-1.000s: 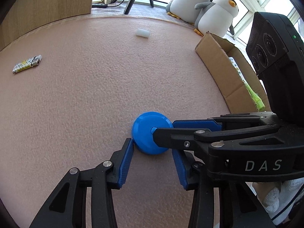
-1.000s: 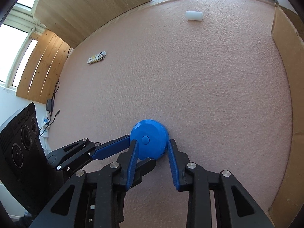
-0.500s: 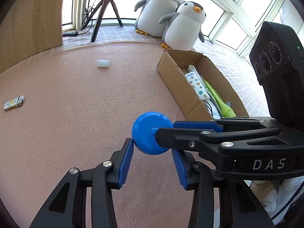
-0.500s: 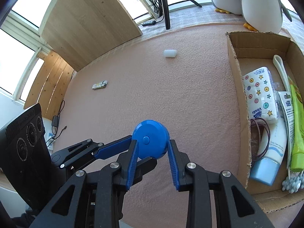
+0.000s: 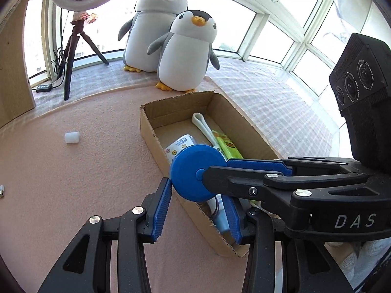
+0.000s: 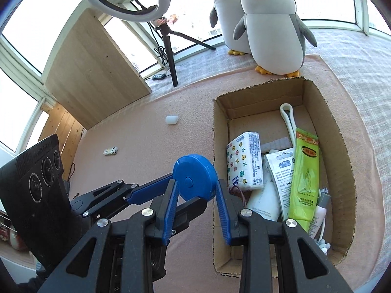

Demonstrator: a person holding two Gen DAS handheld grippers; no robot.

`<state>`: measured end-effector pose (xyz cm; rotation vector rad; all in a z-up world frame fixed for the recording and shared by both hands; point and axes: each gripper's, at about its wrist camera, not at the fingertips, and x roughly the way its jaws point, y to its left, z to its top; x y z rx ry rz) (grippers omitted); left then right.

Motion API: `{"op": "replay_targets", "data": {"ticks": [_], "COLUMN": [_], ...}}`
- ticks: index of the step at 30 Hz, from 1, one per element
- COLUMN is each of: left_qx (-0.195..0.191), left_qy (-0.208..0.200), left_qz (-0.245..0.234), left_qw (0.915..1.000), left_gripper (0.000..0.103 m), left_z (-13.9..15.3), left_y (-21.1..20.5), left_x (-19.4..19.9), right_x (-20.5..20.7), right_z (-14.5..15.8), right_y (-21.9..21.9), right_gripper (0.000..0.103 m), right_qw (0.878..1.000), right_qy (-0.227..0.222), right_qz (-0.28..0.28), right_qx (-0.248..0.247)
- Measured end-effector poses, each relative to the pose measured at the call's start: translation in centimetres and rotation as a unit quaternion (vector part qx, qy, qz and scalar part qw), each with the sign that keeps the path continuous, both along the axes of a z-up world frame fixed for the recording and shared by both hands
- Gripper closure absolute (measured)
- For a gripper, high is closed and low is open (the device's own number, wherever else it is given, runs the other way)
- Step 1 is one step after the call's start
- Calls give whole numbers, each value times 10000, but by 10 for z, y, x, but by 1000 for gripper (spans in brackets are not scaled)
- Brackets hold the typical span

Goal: Organize objects
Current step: 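Carry the tape measure over the box with the left tool and open it, then move the left tool to the patterned lighter on the floor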

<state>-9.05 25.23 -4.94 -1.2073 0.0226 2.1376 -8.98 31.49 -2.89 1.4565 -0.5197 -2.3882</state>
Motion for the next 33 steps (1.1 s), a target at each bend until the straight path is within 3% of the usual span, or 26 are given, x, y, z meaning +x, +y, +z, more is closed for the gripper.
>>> {"op": "replay_targets", "data": {"ticks": [15,16,18,20,33], "left_qx": [26,19,-32,-29,-138], "left_qy": [76,40,-84,-55,52], "left_qz": [-160,-151,-44,62,183], "left_qw": [9998,9999,9999,10000,9997], "left_gripper": [57,55,30,29,29], "left_z": [-5,-6,-9,-10,-7], "left_y": [67,68,66,60,23], "left_x": [-26,-27,-31,-32,-27], "right_x": [-19,-20,-22,-21,-20], "right_z": [1,0,-1,-1,0], "right_y": [57,59,64,68,41], "right_gripper": [74,74,67,58,54], "right_qw": [9993,9994,9989,9979,9986], "right_qy": [95,69,-18,-14,15], "right_qz": [-329,-319,-460,-640,-514], "right_qx": [132,102,23,-5,77]}}
